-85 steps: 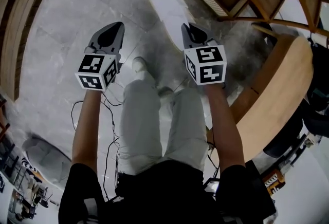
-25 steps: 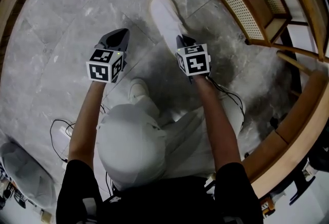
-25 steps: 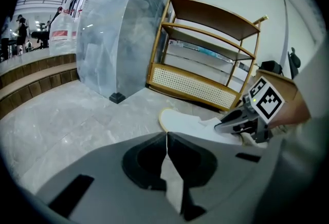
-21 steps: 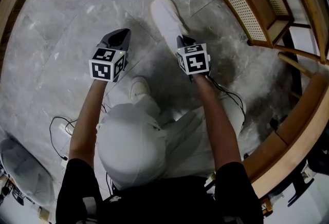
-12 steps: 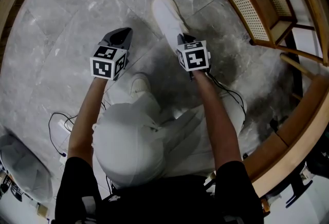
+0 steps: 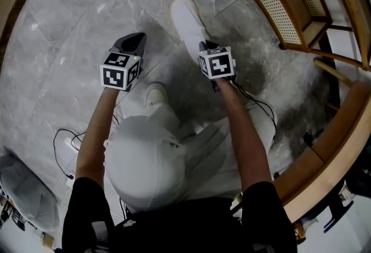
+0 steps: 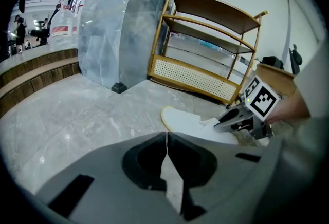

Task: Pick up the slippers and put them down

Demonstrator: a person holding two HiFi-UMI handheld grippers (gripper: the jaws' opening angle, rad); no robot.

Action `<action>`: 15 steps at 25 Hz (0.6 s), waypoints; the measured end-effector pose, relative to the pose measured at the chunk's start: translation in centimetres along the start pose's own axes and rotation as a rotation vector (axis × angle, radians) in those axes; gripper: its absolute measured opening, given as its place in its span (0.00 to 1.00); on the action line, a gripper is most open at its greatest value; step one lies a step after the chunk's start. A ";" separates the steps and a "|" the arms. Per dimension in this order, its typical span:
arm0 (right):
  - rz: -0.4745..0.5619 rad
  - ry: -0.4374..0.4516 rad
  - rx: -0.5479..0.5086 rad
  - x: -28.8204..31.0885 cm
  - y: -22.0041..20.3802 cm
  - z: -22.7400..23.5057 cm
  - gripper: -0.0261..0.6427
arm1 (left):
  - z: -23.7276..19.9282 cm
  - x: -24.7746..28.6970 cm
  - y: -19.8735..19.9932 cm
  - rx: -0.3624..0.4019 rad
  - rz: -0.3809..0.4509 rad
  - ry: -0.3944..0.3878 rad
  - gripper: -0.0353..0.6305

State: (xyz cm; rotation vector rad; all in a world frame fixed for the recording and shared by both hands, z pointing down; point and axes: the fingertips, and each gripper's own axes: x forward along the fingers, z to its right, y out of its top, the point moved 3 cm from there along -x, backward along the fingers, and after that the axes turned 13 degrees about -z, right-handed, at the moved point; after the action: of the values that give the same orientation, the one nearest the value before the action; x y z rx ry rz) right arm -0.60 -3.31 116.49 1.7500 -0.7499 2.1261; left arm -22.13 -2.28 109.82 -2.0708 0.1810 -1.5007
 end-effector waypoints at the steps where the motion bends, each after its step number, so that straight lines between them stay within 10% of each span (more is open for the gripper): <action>1: -0.001 -0.001 0.002 0.0 -0.1 0.1 0.08 | -0.1 0.1 -0.1 -0.003 -0.001 0.002 0.06; 15: 0.036 0.011 -0.010 -1.5 0.7 -0.1 0.20 | -0.6 0.1 -0.4 -0.015 0.001 -0.007 0.06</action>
State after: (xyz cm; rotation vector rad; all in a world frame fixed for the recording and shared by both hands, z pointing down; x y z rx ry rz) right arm -0.73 -3.66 114.89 1.7303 -0.7939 2.1499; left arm -22.71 -2.20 110.18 -2.0871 0.1914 -1.4958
